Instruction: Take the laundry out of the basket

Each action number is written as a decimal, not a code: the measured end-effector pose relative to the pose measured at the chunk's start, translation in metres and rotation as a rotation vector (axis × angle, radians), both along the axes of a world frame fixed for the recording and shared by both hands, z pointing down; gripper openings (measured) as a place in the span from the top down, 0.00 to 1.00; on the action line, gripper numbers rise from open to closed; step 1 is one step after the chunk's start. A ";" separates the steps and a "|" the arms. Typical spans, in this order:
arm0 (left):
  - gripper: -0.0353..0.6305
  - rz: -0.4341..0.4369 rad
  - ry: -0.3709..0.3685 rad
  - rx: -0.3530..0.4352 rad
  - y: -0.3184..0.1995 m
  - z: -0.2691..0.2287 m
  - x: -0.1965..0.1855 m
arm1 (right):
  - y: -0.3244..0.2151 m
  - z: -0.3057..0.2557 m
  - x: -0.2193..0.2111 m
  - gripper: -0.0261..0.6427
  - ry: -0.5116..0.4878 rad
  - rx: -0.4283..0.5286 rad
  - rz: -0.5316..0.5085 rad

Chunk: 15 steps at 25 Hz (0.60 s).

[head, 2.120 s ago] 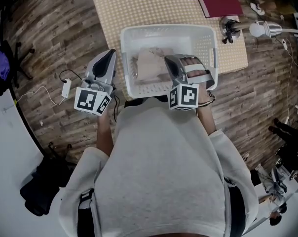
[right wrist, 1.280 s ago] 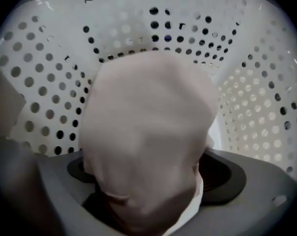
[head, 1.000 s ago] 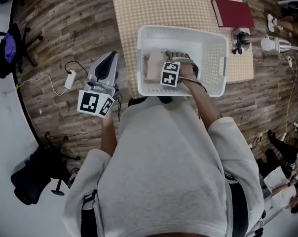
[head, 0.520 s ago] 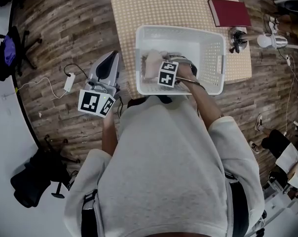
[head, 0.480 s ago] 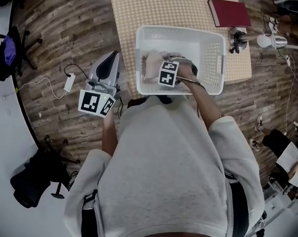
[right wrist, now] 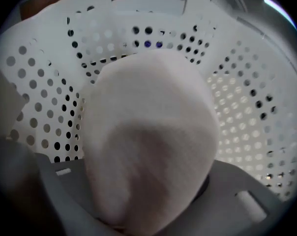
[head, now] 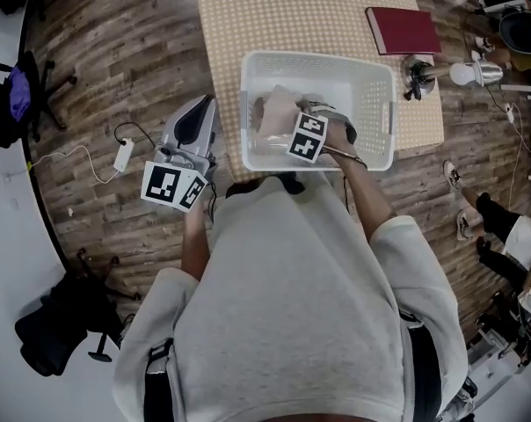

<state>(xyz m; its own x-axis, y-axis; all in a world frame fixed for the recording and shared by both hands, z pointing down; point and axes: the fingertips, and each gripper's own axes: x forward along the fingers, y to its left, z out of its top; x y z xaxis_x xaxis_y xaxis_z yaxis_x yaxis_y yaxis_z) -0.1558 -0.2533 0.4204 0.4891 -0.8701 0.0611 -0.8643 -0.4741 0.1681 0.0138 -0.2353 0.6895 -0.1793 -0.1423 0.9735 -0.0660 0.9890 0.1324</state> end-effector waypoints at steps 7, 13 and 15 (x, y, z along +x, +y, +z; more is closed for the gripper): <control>0.94 0.076 -0.001 0.041 -0.008 -0.018 0.022 | -0.051 -0.141 0.015 0.65 -0.066 0.624 0.044; 0.94 0.148 -0.013 0.095 -0.014 -0.039 0.042 | -0.050 -0.199 0.032 0.65 -0.097 0.786 0.126; 0.94 0.169 -0.017 0.111 -0.016 -0.045 0.049 | -0.049 -0.198 0.037 0.65 -0.111 0.780 0.161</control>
<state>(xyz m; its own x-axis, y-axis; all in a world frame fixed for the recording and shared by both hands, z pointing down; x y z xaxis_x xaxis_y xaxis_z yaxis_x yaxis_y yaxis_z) -0.1064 -0.2695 0.3754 0.6282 -0.7778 -0.0214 -0.7734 -0.6271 0.0925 0.0510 -0.2840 0.4916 -0.1885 -0.8065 0.5603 -0.2533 0.5912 0.7657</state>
